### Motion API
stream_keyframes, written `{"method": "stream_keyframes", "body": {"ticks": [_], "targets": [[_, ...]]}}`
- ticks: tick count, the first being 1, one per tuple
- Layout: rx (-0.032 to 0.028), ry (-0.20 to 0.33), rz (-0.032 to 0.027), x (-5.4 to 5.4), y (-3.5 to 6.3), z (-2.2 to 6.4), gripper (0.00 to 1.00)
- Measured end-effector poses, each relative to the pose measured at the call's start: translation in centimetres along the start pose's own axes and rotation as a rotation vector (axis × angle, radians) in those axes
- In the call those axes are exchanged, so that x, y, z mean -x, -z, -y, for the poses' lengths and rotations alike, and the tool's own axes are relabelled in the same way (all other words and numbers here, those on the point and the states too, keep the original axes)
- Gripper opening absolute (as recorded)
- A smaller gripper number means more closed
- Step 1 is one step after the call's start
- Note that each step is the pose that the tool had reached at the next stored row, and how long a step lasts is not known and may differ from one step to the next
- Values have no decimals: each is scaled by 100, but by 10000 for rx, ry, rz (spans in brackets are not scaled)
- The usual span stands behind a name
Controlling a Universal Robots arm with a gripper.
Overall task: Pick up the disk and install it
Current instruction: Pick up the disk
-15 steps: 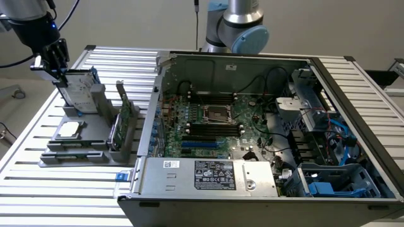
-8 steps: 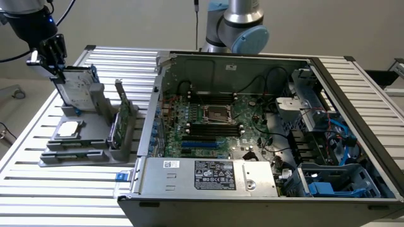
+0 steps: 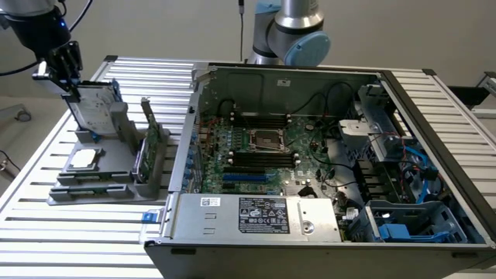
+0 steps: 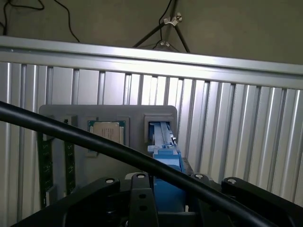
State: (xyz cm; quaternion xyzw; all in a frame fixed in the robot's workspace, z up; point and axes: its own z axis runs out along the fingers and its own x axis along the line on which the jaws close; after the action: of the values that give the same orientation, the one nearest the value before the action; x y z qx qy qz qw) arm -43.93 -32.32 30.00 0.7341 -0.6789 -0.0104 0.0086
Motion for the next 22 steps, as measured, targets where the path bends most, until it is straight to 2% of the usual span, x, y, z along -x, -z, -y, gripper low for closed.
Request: {"method": "stream_keyframes", "body": {"ticks": [14,22], "targets": [[1,-111,-8,-25,12,23,33],[22,-114,-7,-23,327,15,33]]}}
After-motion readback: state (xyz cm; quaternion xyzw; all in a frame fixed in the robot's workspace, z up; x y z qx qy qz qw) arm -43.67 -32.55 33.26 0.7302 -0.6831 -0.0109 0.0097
